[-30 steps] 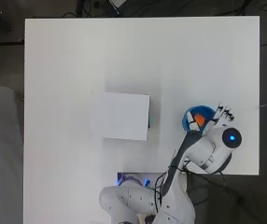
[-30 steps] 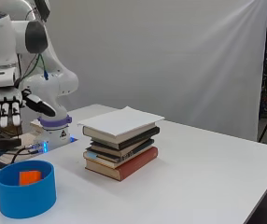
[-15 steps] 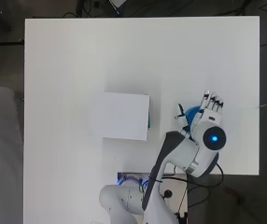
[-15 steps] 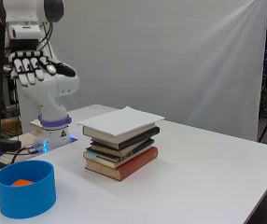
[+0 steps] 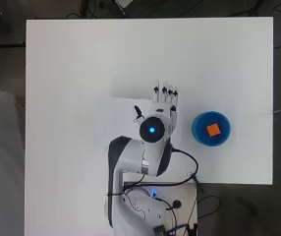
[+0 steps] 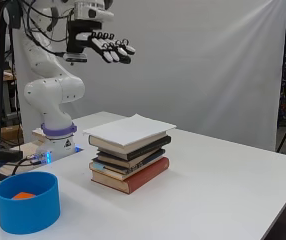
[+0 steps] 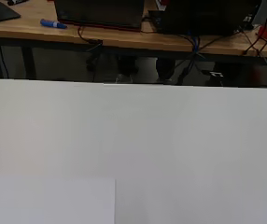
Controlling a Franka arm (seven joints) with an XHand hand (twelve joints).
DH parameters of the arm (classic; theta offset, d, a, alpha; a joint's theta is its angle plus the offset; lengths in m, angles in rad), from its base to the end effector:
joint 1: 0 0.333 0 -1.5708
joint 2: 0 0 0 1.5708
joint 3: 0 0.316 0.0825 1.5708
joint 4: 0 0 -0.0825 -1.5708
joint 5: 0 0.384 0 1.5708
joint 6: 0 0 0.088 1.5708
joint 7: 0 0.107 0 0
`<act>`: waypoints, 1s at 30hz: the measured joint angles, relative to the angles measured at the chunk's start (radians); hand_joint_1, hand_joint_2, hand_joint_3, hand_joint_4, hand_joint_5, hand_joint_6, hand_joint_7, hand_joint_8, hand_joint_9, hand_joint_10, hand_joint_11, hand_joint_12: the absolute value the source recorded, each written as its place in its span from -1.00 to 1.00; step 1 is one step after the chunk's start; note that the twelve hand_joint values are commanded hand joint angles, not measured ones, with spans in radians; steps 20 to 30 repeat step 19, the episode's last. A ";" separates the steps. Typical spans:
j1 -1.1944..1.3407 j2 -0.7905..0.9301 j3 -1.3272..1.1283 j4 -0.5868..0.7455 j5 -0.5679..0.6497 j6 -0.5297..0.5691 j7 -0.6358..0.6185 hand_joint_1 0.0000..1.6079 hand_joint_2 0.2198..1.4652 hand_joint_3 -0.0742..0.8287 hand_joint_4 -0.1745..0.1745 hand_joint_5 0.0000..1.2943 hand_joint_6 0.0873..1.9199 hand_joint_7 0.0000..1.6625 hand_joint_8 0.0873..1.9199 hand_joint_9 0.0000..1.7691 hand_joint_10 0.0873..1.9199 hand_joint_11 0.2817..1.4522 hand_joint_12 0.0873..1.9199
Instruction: Teleoperate dual arm-hand system to pick and place objects
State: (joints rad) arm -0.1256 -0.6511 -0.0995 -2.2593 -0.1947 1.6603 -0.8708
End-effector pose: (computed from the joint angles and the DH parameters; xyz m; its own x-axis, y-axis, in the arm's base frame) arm 0.3405 -0.1067 0.5995 0.7802 0.6215 -0.0709 0.6251 -0.7707 0.1237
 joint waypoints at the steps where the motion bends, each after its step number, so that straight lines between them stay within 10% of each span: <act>1: 0.003 0.001 0.028 -0.004 -0.004 -0.001 0.001 -0.91 0.20 -0.83 0.39 -0.89 -1.00 -0.76 -1.00 -0.58 -1.00 -0.72 -1.00; 30: 0.009 0.064 0.114 -0.012 -0.069 -0.001 0.019 -0.84 0.23 -0.83 0.42 -0.85 -1.00 -0.74 -1.00 -0.55 -1.00 -0.70 -1.00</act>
